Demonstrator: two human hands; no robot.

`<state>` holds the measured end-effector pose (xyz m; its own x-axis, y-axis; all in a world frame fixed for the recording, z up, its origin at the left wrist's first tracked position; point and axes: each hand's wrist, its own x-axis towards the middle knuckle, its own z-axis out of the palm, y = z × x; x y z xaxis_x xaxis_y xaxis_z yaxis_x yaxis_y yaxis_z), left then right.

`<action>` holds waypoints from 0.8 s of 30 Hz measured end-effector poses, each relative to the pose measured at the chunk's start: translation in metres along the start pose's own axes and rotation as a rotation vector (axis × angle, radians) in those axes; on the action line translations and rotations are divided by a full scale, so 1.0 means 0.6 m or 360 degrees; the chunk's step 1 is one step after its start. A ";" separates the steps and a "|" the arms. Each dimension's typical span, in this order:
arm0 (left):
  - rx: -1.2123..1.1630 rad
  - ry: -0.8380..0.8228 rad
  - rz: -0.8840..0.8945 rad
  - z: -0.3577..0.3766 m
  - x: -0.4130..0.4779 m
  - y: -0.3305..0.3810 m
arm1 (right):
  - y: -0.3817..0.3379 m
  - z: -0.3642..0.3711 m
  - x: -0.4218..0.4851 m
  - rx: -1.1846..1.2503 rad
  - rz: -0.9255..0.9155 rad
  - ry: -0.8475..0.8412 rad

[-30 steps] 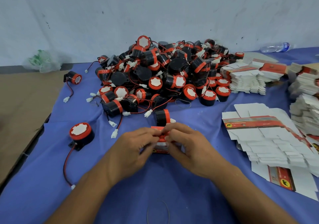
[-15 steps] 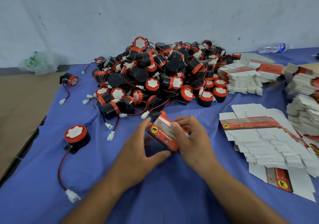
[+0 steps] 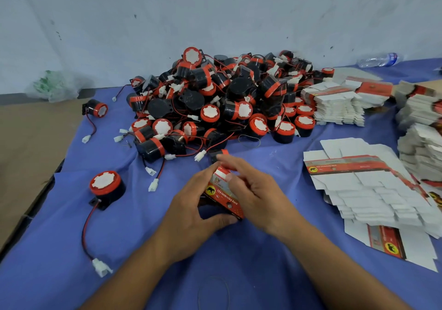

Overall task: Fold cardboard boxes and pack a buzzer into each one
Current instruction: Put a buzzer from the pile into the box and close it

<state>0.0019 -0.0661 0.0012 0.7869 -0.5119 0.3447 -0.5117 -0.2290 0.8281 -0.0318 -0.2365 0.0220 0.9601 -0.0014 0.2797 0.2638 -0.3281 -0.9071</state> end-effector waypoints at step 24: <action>-0.0257 0.0287 -0.0020 0.010 0.001 0.022 | -0.014 0.016 -0.008 0.0128 -0.0132 0.0090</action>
<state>-0.0063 -0.0743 0.0095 0.8491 -0.3501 0.3955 -0.4512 -0.0916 0.8877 -0.0374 -0.2248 0.0251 0.9284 -0.0316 0.3702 0.3510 -0.2525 -0.9017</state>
